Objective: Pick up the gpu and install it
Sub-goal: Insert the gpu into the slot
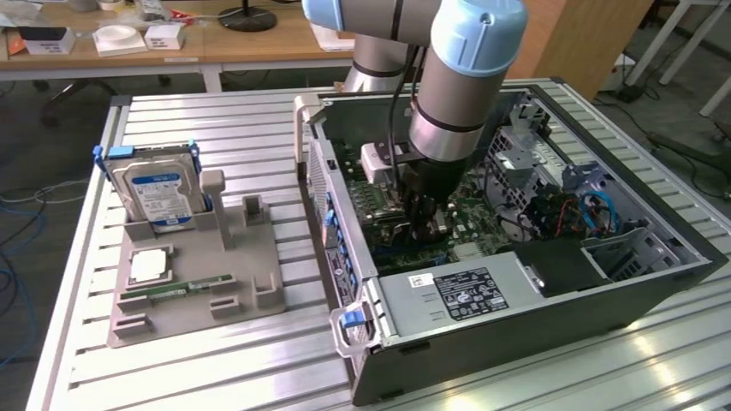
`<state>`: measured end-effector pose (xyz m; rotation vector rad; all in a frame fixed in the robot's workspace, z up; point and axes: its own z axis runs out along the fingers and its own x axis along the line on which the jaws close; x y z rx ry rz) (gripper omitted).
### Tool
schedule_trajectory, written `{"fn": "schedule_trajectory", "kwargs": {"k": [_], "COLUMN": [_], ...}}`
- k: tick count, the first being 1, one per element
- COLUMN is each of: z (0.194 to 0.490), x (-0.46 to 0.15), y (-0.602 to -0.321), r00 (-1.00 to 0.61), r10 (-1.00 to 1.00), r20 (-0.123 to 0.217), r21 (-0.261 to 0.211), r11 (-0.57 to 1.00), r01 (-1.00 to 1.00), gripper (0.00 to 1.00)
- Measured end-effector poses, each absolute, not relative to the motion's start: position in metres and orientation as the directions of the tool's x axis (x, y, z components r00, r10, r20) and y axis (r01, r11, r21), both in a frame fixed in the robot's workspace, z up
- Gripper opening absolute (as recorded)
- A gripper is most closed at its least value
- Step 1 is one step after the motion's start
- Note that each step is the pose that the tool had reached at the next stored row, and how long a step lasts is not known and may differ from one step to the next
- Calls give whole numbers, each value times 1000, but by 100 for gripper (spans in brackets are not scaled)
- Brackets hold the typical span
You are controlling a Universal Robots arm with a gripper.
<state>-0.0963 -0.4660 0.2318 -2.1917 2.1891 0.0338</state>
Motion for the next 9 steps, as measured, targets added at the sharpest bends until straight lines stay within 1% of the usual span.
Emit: {"fn": "schedule_trajectory", "kwargs": {"k": [9], "z": [232], "x": [-96], "y": [-466], "r00": [2], "r10": [-999], "r20": [-46], "r21": [-16], "r11": [-1], "r01": [-1000], "gripper": [27]}}
